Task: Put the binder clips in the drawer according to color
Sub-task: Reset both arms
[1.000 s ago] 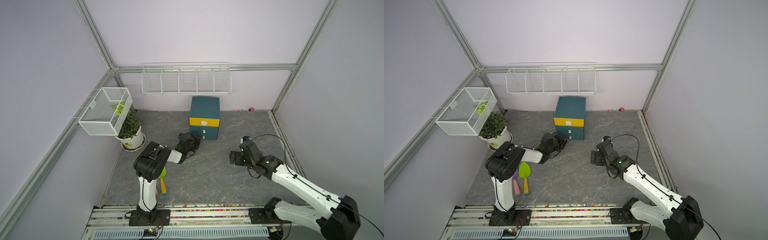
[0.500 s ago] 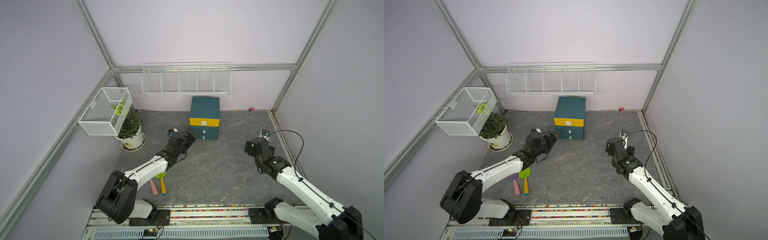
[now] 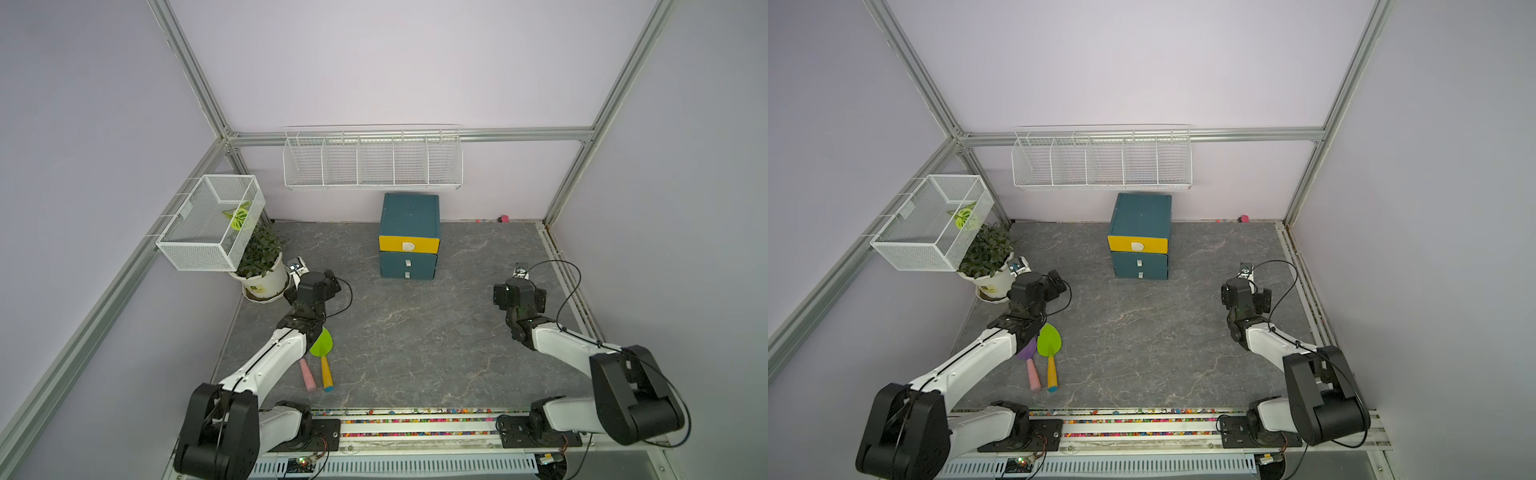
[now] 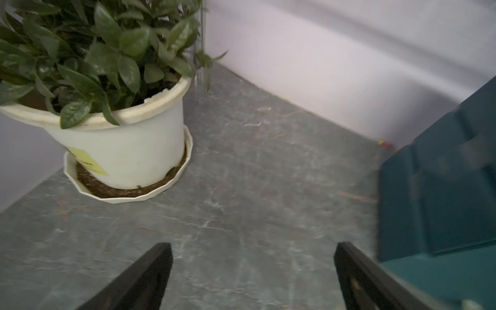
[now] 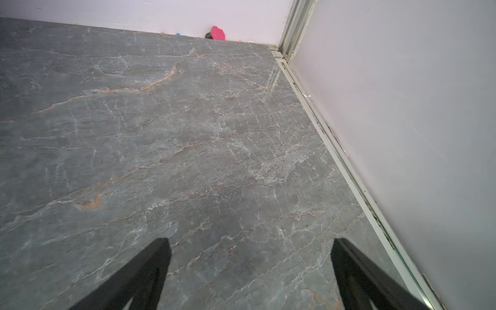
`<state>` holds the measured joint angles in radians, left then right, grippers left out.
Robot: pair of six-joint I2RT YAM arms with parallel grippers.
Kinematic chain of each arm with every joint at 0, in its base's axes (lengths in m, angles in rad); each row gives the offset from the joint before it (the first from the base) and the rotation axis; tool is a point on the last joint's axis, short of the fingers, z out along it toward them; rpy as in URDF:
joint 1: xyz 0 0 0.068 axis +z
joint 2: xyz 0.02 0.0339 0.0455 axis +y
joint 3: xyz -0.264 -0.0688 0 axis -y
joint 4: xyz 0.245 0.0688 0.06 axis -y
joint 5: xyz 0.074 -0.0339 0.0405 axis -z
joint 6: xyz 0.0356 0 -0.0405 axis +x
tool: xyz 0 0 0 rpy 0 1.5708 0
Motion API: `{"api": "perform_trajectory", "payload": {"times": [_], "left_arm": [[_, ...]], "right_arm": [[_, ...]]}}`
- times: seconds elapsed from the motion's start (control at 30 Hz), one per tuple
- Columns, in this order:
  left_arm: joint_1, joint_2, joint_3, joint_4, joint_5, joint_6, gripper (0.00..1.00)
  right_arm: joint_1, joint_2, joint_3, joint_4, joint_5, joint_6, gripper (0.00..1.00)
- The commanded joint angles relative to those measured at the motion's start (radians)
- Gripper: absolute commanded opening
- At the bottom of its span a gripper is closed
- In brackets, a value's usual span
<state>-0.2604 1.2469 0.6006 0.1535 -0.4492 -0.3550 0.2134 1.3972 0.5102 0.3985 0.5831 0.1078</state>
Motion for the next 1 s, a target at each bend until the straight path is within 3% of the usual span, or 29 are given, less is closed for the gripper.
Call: {"api": "perform_trajectory", "payload": {"times": [0.0,0.17,0.33,0.4,0.5,0.6,0.73,0.83,0.97], "left_arm": [[0.030,0.085,0.027,0.123,-0.036,0.202,1.00],[0.074,0.188,-0.067,0.366,-0.080,0.240,1.00],[0.119,0.191,-0.121,0.490,-0.032,0.283,1.00],[0.129,0.189,-0.151,0.552,-0.013,0.295,1.00],[0.156,0.242,-0.261,0.827,0.027,0.313,1.00],[0.160,0.212,-0.234,0.717,0.037,0.286,1.00],[0.195,0.234,-0.223,0.708,0.122,0.271,1.00],[0.207,0.304,-0.307,0.953,0.167,0.309,1.00],[0.219,0.268,-0.267,0.817,0.180,0.278,1.00]], "right_arm": [[-0.005,0.031,-0.056,0.257,-0.041,-0.107,0.99],[-0.065,0.107,-0.135,0.491,-0.094,-0.073,0.99],[-0.091,0.108,-0.103,0.391,-0.142,-0.036,0.99],[-0.113,0.166,-0.144,0.550,-0.168,-0.041,0.99],[-0.113,0.141,-0.124,0.463,-0.167,-0.025,0.99],[-0.118,0.137,-0.124,0.465,-0.173,-0.028,0.99],[-0.118,0.130,-0.120,0.443,-0.172,-0.023,0.99],[-0.118,0.129,-0.120,0.439,-0.171,-0.022,0.99],[-0.118,0.129,-0.119,0.437,-0.171,-0.022,0.99]]}}
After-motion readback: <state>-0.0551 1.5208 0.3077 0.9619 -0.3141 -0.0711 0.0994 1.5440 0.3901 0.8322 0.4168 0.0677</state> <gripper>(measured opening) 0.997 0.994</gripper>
